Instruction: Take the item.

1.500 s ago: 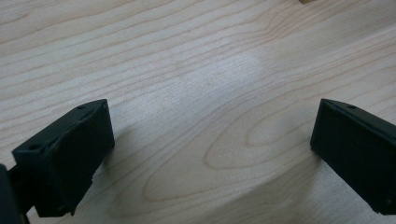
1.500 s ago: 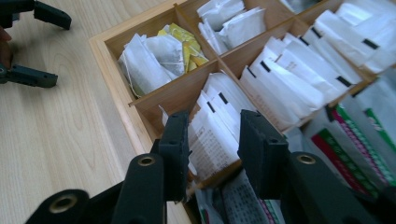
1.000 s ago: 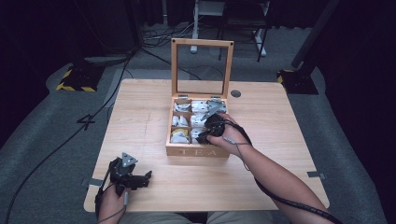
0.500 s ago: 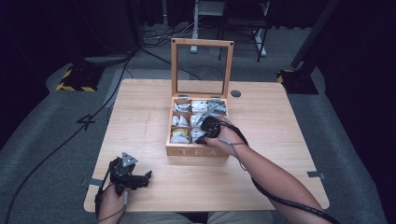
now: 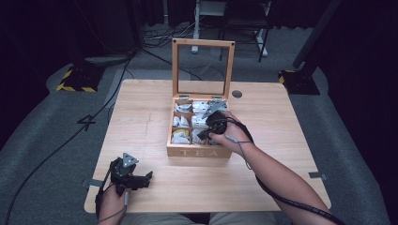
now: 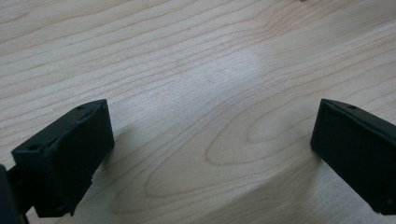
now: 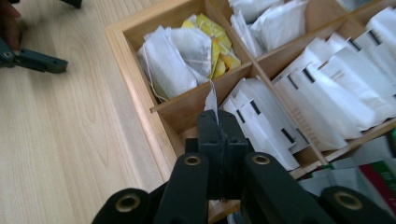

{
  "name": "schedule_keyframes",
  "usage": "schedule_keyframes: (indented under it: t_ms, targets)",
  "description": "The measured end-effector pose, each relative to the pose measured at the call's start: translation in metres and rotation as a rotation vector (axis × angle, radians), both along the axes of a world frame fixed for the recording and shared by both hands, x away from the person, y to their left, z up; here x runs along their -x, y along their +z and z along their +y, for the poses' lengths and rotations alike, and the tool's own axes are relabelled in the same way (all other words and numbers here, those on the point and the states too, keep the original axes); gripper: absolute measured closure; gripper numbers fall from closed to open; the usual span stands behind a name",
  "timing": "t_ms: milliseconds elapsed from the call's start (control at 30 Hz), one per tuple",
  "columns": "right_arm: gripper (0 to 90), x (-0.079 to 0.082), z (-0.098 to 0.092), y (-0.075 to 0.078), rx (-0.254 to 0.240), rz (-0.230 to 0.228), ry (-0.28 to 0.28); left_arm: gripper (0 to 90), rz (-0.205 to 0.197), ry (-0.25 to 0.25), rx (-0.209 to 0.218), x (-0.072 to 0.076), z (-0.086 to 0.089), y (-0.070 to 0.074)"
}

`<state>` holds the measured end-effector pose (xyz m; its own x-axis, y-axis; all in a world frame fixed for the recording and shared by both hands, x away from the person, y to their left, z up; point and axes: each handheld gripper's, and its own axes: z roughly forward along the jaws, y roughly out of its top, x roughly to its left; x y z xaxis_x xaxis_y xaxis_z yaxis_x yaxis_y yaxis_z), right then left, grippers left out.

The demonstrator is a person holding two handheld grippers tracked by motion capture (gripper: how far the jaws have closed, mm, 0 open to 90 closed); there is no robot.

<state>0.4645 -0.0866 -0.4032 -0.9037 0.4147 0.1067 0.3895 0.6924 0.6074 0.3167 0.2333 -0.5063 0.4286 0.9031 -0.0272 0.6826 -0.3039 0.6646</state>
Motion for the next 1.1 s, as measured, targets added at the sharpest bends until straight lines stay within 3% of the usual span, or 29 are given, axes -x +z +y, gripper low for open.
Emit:
schedule_keyframes:
  t_ms: [433, 700, 1100]
  targets:
    - [90.0, 0.010, -0.015, 0.023, -0.125, -0.056, -0.024, 0.0, 0.002, -0.010, 0.000, -0.002, 0.000, 0.000]
    - [90.0, 0.017, -0.029, 0.033, -0.172, -0.074, -0.036, 0.0, -0.002, -0.016, -0.003, -0.003, 0.000, 0.000]
    - [90.0, 0.034, -0.078, 0.053, -0.231, -0.129, -0.092, 0.0, -0.001, -0.042, -0.005, -0.008, 0.001, 0.000]
